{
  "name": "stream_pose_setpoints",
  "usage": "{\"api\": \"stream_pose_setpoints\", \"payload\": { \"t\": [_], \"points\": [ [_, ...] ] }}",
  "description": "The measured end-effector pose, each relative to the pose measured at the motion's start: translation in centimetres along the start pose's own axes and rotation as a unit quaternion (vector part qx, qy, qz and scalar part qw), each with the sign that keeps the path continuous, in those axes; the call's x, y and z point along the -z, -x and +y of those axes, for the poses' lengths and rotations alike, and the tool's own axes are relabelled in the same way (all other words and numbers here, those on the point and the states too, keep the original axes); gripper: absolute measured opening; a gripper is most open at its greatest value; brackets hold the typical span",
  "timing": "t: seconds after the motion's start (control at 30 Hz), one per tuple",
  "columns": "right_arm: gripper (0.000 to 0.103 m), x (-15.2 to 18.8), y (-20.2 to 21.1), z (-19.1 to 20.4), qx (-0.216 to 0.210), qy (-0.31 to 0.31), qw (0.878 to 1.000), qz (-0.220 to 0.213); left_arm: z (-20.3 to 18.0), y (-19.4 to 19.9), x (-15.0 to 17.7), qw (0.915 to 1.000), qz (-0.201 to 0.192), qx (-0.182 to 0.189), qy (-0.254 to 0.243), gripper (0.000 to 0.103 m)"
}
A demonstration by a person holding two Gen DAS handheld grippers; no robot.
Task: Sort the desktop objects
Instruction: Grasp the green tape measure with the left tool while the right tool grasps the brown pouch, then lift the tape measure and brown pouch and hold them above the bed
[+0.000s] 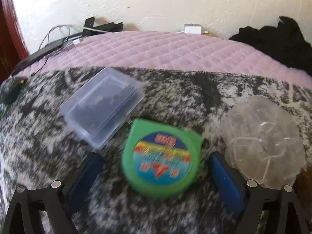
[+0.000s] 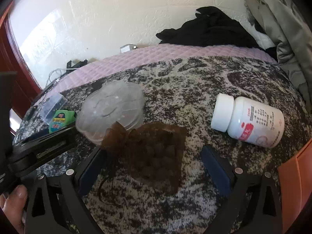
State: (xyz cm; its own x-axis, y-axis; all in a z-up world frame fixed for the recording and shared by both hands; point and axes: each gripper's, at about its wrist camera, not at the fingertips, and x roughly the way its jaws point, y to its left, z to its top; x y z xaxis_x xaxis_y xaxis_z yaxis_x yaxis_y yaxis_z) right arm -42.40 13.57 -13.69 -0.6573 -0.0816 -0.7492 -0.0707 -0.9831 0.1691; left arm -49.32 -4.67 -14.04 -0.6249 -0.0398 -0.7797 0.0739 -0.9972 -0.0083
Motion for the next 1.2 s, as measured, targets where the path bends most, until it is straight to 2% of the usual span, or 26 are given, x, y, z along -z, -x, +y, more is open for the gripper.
{"api": "stream_pose_setpoints", "payload": {
  "t": [0.03,0.07,0.1,0.27,0.4,0.5,0.6,0.7,0.77,0.83,0.9,1.03,1.2],
  "points": [
    [0.057,0.0,0.1,-0.1,0.006,-0.002,1.0,-0.003,0.0,0.1,0.0,1.0,-0.002,0.001,0.001,0.085],
    [0.03,0.0,0.1,-0.3,0.01,-0.008,1.0,-0.005,0.1,0.3,0.1,1.0,-0.004,0.002,0.003,0.071],
    [0.028,0.0,0.2,-0.6,0.005,-0.014,1.0,-0.005,0.3,0.6,0.3,1.0,-0.005,0.003,0.005,0.065],
    [0.024,0.8,1.0,-1.4,-0.01,-0.017,1.0,0.007,0.6,3.2,3.9,0.9999,0.009,0.001,0.006,0.063],
    [0.023,2.9,3.2,-1.0,-0.015,-0.007,0.999,0.045,0.2,7.0,8.6,0.9995,0.03,-0.003,-0.009,0.063],
    [0.024,5.6,5.7,0.0,-0.018,0.01,0.997,0.072,0.0,10.1,12.3,0.999,0.041,-0.002,-0.021,0.063],
    [0.024,8.7,8.4,1.1,-0.012,0.045,0.995,0.089,0.4,13.1,15.8,0.9985,0.053,0.005,-0.01,0.063],
    [0.023,11.8,11.4,1.7,-0.017,0.063,0.992,0.112,0.3,16.1,19.2,0.9982,0.06,0.002,-0.01,0.058],
    [0.023,14.1,13.5,1.8,-0.019,0.074,0.989,0.124,0.6,18.2,20.9,0.9978,0.065,0.007,0.011,0.033],
    [0.023,15.8,15.2,1.7,-0.023,0.078,0.988,0.133,0.9,20.1,22.4,0.997,0.069,0.014,0.032,0.012],
    [0.022,17.2,17.7,1.2,-0.032,0.074,0.988,0.134,1.0,22.1,24.0,0.9968,0.062,0.024,0.043,0.012],
    [0.022,18.3,23.3,0.0,-0.055,0.075,0.99,0.103,0.8,26.2,25.8,0.997,0.028,0.046,0.055,0.012],
    [0.022,18.1,28.7,-1.7,-0.075,0.07,0.993,0.054,0.2,30.7,25.1,0.9971,-0.044,0.055,0.03,0.012]
  ]
}}
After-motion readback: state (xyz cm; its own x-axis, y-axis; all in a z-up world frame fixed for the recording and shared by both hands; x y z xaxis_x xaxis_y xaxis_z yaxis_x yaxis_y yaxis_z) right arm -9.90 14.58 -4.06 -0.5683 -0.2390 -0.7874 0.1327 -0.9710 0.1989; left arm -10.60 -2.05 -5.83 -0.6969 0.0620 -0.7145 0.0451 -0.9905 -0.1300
